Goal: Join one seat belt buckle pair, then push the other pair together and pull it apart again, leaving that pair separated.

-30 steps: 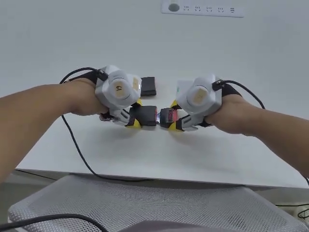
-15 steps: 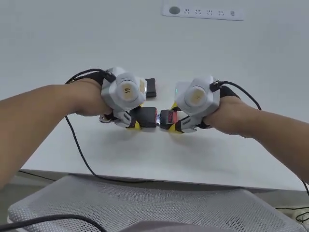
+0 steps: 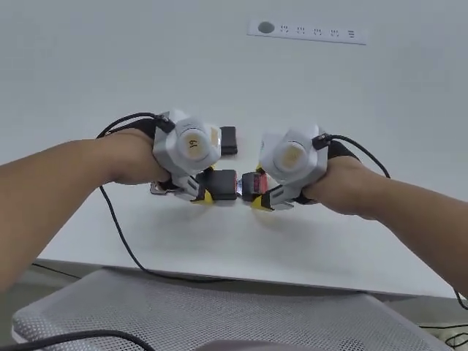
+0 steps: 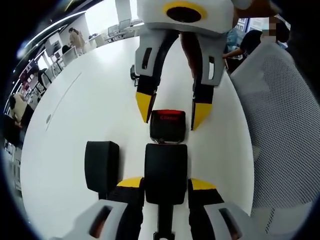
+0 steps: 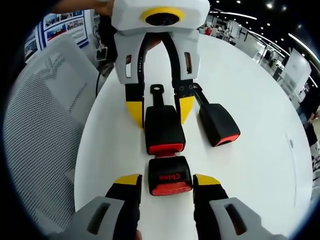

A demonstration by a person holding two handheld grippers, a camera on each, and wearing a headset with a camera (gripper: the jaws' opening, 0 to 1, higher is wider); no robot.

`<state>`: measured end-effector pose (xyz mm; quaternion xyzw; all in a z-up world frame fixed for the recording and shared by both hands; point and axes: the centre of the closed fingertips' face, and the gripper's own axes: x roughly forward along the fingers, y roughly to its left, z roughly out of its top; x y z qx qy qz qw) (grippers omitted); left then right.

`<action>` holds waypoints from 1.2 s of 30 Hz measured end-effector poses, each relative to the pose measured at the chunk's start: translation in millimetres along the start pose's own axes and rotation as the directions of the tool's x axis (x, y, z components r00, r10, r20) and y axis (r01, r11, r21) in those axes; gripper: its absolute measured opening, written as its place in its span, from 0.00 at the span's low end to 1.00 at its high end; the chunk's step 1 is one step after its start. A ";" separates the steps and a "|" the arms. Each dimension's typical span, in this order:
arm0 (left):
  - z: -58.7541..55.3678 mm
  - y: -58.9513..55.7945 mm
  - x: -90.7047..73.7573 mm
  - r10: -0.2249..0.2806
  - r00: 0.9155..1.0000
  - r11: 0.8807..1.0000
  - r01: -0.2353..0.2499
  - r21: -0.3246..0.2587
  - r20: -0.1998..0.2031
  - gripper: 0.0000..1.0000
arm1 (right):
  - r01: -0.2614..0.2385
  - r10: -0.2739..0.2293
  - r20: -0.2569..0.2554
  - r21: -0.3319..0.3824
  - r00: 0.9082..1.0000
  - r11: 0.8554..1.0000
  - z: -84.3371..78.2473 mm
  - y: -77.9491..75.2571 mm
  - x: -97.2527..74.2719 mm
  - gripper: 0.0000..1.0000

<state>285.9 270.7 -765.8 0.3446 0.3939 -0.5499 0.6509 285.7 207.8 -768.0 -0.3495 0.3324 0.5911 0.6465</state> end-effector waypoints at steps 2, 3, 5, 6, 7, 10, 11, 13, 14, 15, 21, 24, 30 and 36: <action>1.8 -0.1 -4.4 0.007 1.000 1.000 -0.006 -0.024 0.010 0.36 | 0.004 -0.004 0.005 -0.002 1.000 1.000 0.7 -1.5 -1.2 0.38; 3.8 -1.6 -8.6 0.005 1.000 1.000 -0.005 -0.030 0.015 0.36 | 0.011 -0.011 0.012 -0.003 1.000 1.000 3.9 -1.4 -10.1 0.38; 8.1 -4.2 -16.4 0.008 1.000 1.000 -0.007 -0.028 0.028 0.37 | 0.019 -0.019 0.024 -0.003 1.000 1.000 7.2 -2.9 -18.5 0.38; 9.7 -4.4 -18.3 0.008 0.999 1.000 -0.007 -0.030 0.035 0.37 | 0.021 -0.021 0.029 -0.004 0.999 1.000 8.7 -3.2 -21.8 0.38; 12.2 -4.2 -20.6 0.010 0.999 0.999 -0.008 -0.032 0.044 0.37 | 0.024 -0.024 0.035 -0.005 0.999 1.000 10.2 -4.0 -26.3 0.38; 19.8 0.7 -30.6 0.036 0.998 0.999 -0.035 -0.024 0.045 0.37 | 0.030 -0.029 0.044 -0.023 0.999 0.999 9.8 -7.4 -33.4 0.37; 22.2 2.1 -32.6 0.041 0.998 0.999 -0.040 -0.020 0.046 0.37 | 0.026 -0.024 0.035 -0.038 0.999 0.999 8.3 -6.8 -35.7 0.37; 30.0 5.4 -36.1 0.047 0.997 0.999 -0.045 -0.020 0.066 0.36 | 0.045 -0.044 0.027 -0.040 0.999 0.998 6.2 -10.2 -41.3 0.37; 34.6 8.3 -37.2 0.050 0.995 0.998 -0.049 -0.025 0.083 0.36 | 0.048 -0.047 0.035 -0.031 0.998 0.998 6.5 -12.8 -43.6 0.37; 37.5 9.1 -38.9 0.054 0.995 0.998 -0.052 -0.026 0.086 0.36 | 0.053 -0.052 0.038 -0.026 0.998 0.998 6.4 -14.7 -44.8 0.36; 39.2 28.7 -44.2 0.089 0.994 0.996 -0.090 0.014 0.070 0.37 | 0.073 -0.072 0.036 -0.026 0.997 0.997 0.3 -24.9 -54.3 0.37; 34.1 39.7 -43.5 0.081 0.995 0.996 -0.082 0.022 0.063 0.37 | 0.067 -0.067 0.009 -0.063 0.998 0.996 -9.1 -28.4 -56.6 0.36; 29.4 53.6 -39.3 0.084 0.995 0.996 -0.085 0.029 0.055 0.37 | 0.088 -0.088 0.003 -0.036 0.996 0.995 -25.9 -45.3 -63.8 0.33; 22.1 63.2 -30.6 0.076 0.996 0.997 -0.077 0.022 0.047 0.38 | 0.102 -0.102 -0.003 -0.015 0.995 0.995 -43.4 -63.7 -72.3 0.34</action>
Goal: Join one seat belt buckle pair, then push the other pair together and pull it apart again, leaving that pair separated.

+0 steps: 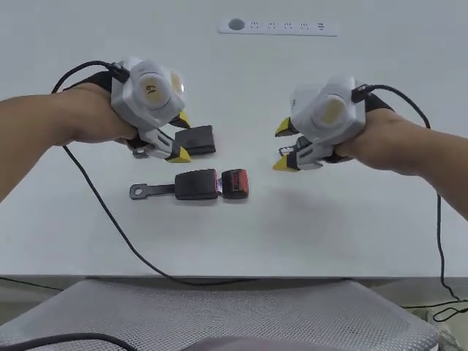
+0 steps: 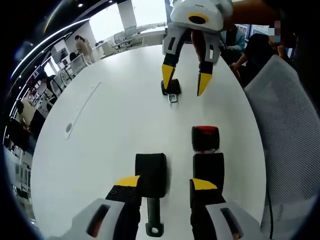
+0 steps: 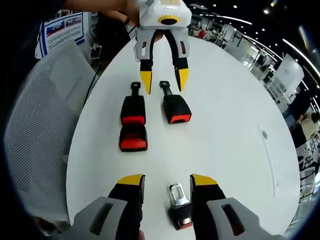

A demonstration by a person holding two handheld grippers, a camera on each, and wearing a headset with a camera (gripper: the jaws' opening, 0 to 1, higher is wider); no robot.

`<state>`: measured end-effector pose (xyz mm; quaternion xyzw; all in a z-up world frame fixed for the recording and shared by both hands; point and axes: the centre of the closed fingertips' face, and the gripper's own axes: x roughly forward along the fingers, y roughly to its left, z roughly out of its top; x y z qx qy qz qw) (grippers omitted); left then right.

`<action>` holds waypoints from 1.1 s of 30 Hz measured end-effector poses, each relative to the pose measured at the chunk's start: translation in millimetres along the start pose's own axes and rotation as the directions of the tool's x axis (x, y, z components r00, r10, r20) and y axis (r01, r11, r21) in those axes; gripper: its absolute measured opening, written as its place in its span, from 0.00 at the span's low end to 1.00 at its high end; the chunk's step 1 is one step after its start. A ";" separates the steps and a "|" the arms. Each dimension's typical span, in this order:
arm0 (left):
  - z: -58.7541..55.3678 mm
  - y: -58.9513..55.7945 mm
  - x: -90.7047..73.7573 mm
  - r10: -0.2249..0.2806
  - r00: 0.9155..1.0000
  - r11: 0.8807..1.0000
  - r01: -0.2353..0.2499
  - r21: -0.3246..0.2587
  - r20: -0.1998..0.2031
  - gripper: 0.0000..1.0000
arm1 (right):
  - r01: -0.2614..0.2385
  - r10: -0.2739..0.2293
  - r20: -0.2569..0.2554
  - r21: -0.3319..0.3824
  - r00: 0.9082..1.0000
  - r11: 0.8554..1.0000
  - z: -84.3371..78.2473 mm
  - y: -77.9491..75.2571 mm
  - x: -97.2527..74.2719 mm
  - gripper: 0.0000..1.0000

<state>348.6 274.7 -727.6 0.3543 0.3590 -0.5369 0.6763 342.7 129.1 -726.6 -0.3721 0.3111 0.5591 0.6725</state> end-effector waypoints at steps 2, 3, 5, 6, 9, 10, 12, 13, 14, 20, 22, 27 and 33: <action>-0.2 0.5 1.4 0.004 1.000 1.000 -0.004 -0.004 -0.009 0.39 | -0.001 0.001 -0.011 -0.001 1.000 1.000 -7.2 -3.7 -0.6 0.33; -3.8 2.5 4.0 0.004 1.000 1.000 -0.004 -0.005 -0.011 0.40 | -0.001 0.001 -0.014 -0.003 1.000 1.000 -9.0 -4.5 -0.5 0.32; -10.0 8.8 8.0 0.007 1.000 1.000 -0.007 -0.011 -0.014 0.41 | -0.002 0.002 -0.043 -0.016 0.999 1.000 -21.5 -9.4 -0.1 0.33; -12.3 11.9 9.4 0.010 1.000 1.000 -0.010 -0.017 -0.014 0.41 | -0.004 0.003 -0.046 -0.011 0.999 1.000 -25.4 -11.9 -0.3 0.32; -16.3 20.7 12.1 0.014 1.000 1.000 -0.015 -0.028 -0.010 0.41 | -0.002 0.002 -0.062 -0.001 0.998 1.000 -36.0 -17.8 -1.3 0.33; -16.8 21.8 12.6 0.015 1.000 0.999 -0.015 -0.031 -0.010 0.41 | -0.009 0.009 -0.072 -0.005 0.997 1.000 -37.1 -15.9 -3.3 0.33; -18.3 24.1 17.2 0.011 1.000 0.999 -0.011 -0.033 -0.014 0.41 | -0.016 0.014 -0.092 -0.019 0.996 1.000 -43.4 -15.3 -4.2 0.33; -21.5 25.3 21.4 0.003 1.000 1.000 -0.003 -0.030 -0.026 0.41 | -0.017 0.013 -0.106 -0.029 0.994 0.999 -47.4 -15.8 -4.2 0.33; -23.0 25.4 23.8 -0.007 0.999 1.000 0.006 -0.029 -0.032 0.41 | -0.014 0.010 -0.114 -0.034 0.993 0.999 -53.1 -18.3 -2.8 0.33; -26.9 25.9 37.4 -0.047 0.998 0.998 0.045 -0.047 -0.042 0.41 | -0.022 0.010 -0.161 -0.076 0.987 0.997 -70.2 -20.6 0.9 0.35; -27.5 26.1 38.3 -0.054 0.998 0.997 0.052 -0.050 -0.042 0.41 | -0.024 0.011 -0.157 -0.078 0.988 0.997 -71.2 -22.9 2.1 0.34; -26.7 26.7 41.3 -0.071 0.995 0.997 0.069 -0.037 -0.064 0.35 | -0.038 0.028 -0.157 -0.062 0.987 0.997 -76.9 -26.7 6.8 0.32; -22.8 26.0 41.6 -0.084 0.994 0.996 0.084 -0.014 -0.067 0.34 | -0.056 0.048 -0.165 -0.048 0.985 0.997 -85.6 -29.9 10.0 0.32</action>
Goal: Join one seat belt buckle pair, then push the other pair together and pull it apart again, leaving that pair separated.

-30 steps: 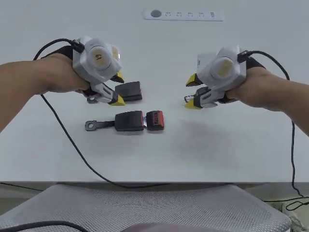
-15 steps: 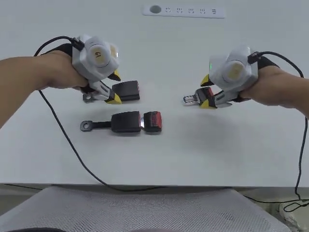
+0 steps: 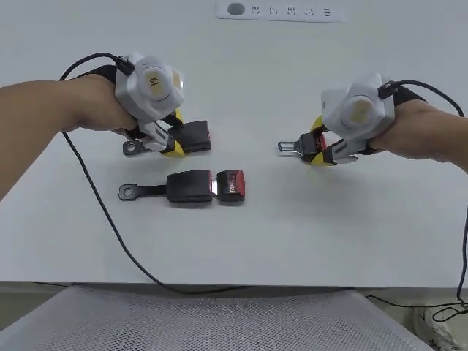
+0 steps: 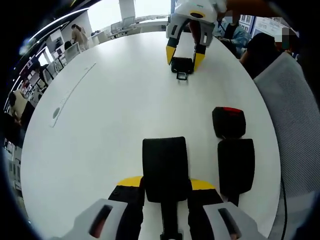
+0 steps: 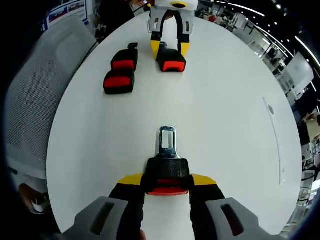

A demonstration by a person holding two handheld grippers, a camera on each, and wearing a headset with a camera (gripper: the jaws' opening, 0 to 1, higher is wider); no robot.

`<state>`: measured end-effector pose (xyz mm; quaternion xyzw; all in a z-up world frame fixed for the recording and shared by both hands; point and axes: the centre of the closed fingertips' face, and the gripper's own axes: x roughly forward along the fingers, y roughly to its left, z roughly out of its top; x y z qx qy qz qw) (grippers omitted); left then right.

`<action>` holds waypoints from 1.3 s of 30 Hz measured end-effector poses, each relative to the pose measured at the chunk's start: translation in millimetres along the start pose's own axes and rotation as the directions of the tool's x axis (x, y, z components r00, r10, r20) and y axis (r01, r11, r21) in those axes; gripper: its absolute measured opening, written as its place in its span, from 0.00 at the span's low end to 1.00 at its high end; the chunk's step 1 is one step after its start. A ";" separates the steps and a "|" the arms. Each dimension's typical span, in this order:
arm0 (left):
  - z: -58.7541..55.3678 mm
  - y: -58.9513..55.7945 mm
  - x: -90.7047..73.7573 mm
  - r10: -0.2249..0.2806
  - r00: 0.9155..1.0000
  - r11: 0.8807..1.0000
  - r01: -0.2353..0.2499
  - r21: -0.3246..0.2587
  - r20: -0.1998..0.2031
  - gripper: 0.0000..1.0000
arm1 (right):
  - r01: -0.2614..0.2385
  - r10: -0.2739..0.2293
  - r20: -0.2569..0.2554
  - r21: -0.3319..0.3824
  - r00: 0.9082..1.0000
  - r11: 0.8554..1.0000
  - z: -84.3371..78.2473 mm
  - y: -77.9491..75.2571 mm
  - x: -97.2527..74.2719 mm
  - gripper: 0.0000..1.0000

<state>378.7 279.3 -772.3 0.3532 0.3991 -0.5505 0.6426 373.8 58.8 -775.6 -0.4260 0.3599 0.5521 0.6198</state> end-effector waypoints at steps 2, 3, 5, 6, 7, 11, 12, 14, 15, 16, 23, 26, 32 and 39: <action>0.6 -0.8 0.1 0.000 1.000 1.000 0.000 0.026 -0.001 0.33 | 0.000 0.000 0.012 0.016 1.000 1.000 1.2 -0.8 -0.9 0.32; 0.8 -0.8 0.3 0.000 1.000 0.999 0.000 0.034 -0.004 0.33 | 0.001 -0.001 0.013 0.018 1.000 1.000 1.9 -0.4 -1.7 0.32; 0.1 -1.2 0.6 -0.003 1.000 0.999 0.003 0.040 -0.006 0.33 | -0.002 0.002 0.015 0.026 1.000 1.000 0.4 -2.8 -1.7 0.32; 0.6 -1.6 0.6 -0.004 1.000 0.999 0.005 0.042 -0.006 0.33 | -0.007 0.006 0.020 0.032 1.000 0.999 -0.8 -4.7 -1.5 0.32; 1.3 -2.1 0.7 -0.006 1.000 0.999 0.007 0.042 -0.007 0.33 | -0.010 0.009 0.023 0.037 1.000 0.999 -0.6 -3.5 -1.1 0.32; 2.7 -3.1 1.0 -0.008 1.000 0.999 0.008 0.052 -0.013 0.33 | -0.025 0.023 0.036 0.050 0.999 0.998 -1.4 -3.3 -0.2 0.32; 1.6 -1.6 2.0 -0.010 1.000 0.998 0.010 0.057 -0.014 0.33 | -0.029 0.027 0.038 0.049 0.999 0.998 -0.4 -2.0 0.2 0.32; 0.6 -0.3 2.8 -0.013 1.000 0.998 0.014 0.054 -0.016 0.33 | -0.031 0.030 0.038 0.046 0.999 0.998 0.2 -1.9 0.8 0.32; 0.6 -0.4 2.8 -0.014 1.000 0.998 0.015 0.055 -0.018 0.33 | -0.031 0.029 0.037 0.046 0.999 0.998 -0.3 -2.9 1.1 0.32; 1.1 -0.9 2.9 -0.016 1.000 0.998 0.017 0.056 -0.021 0.33 | -0.030 0.029 0.037 0.047 0.999 0.998 -0.6 -3.9 1.4 0.32; 0.4 0.8 3.9 -0.026 0.999 0.997 0.028 0.068 -0.030 0.33 | -0.014 0.014 0.013 0.038 1.000 0.999 6.1 -0.7 0.3 0.31; -0.9 2.1 5.0 -0.029 0.999 0.997 0.032 0.069 -0.034 0.33 | -0.013 0.013 0.010 0.032 1.000 0.999 9.8 1.6 0.0 0.31; -0.7 0.2 4.7 -0.027 0.999 0.997 0.028 0.065 -0.023 0.33 | -0.018 0.015 0.038 0.062 0.999 0.998 19.8 -2.9 6.1 0.31; 0.3 -0.5 4.2 -0.031 0.999 0.997 0.033 0.065 -0.029 0.33 | -0.016 0.010 0.078 0.086 0.997 0.996 35.6 -4.8 13.1 0.31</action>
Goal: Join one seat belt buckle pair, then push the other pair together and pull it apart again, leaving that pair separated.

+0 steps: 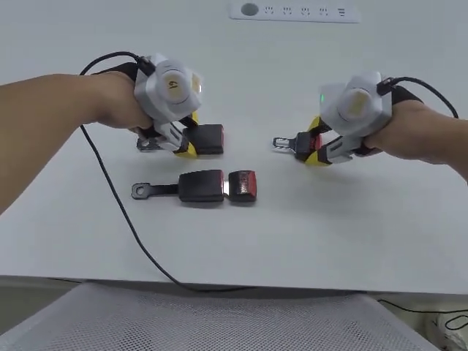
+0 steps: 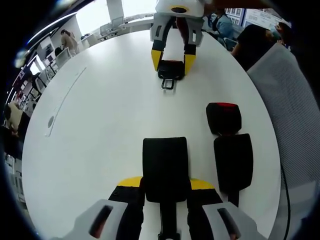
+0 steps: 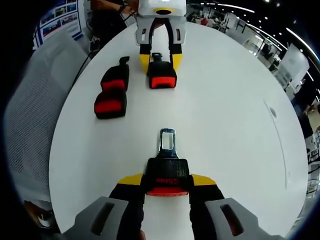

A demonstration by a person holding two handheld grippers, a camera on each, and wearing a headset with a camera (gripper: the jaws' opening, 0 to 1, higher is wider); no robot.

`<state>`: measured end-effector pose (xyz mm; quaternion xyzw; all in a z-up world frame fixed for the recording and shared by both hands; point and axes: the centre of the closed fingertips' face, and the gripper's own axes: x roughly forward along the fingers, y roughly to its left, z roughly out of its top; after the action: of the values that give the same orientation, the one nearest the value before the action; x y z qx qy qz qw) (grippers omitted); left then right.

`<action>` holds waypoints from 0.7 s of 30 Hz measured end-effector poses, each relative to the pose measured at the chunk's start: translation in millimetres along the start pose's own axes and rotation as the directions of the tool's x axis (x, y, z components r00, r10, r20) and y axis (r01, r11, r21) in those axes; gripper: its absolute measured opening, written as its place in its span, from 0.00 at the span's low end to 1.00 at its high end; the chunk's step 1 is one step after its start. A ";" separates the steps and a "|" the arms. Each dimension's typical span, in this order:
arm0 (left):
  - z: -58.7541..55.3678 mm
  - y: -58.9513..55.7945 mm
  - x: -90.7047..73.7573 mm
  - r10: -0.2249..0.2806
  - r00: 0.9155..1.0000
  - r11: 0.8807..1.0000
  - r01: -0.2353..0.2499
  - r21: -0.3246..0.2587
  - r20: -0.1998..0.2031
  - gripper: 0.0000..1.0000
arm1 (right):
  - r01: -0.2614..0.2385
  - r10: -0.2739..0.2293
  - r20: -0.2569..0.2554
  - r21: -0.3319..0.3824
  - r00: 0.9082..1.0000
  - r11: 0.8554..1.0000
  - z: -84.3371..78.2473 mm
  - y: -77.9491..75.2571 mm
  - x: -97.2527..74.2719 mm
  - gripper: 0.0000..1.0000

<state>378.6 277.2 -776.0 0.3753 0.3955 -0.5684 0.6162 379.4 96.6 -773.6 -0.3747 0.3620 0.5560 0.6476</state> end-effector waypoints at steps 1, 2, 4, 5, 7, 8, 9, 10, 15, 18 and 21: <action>-0.2 0.2 0.1 -0.002 1.000 1.000 0.002 0.000 -0.002 0.33 | 0.000 0.000 0.005 -0.002 1.000 1.000 2.0 -0.7 1.2 0.31; -0.4 0.3 0.1 -0.003 1.000 1.000 0.003 0.000 -0.004 0.33 | -0.001 0.001 0.009 -0.005 1.000 1.000 6.3 0.6 3.8 0.31; -1.3 1.6 0.7 -0.001 1.000 1.000 0.001 0.002 -0.006 0.33 | -0.002 0.002 0.026 -0.003 1.000 1.000 13.9 2.2 7.3 0.31; -0.8 1.0 0.6 0.001 1.000 1.000 -0.001 0.001 -0.006 0.33 | -0.004 0.004 0.040 0.004 0.999 1.000 18.8 3.2 9.4 0.31; 0.3 -0.4 0.2 0.003 1.000 1.000 -0.003 0.000 -0.005 0.33 | -0.005 0.005 0.048 0.002 0.999 1.000 21.8 5.7 11.4 0.31; 1.0 -1.4 0.0 0.004 1.000 1.000 -0.004 -0.002 -0.005 0.33 | -0.006 0.006 0.050 -0.004 0.999 1.000 27.4 6.0 14.0 0.31; 0.0 -0.5 0.5 0.005 1.000 1.000 -0.005 -0.003 -0.004 0.33 | -0.006 0.007 0.052 -0.007 0.999 1.000 30.4 6.2 15.2 0.31; -0.3 -0.3 0.5 0.008 1.000 1.000 -0.008 -0.004 -0.004 0.33 | -0.008 0.009 0.055 -0.014 0.998 1.000 34.6 6.4 17.3 0.31; -0.3 -0.6 0.1 0.009 1.000 1.000 -0.009 -0.001 -0.008 0.33 | -0.004 0.006 0.064 -0.031 0.998 1.000 50.9 5.0 25.3 0.31; -0.3 -0.2 0.4 0.007 1.000 1.000 -0.007 0.002 -0.016 0.33 | -0.003 0.005 0.070 -0.039 0.998 0.999 59.8 6.6 28.2 0.31; -0.3 -0.6 0.2 0.006 1.000 1.000 -0.006 0.000 -0.018 0.33 | -0.004 0.009 0.079 -0.058 0.997 0.998 69.9 7.6 33.2 0.31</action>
<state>378.0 277.3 -776.3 0.3815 0.3998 -0.5634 0.6142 379.5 174.3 -771.7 -0.3697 0.3210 0.5829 0.6485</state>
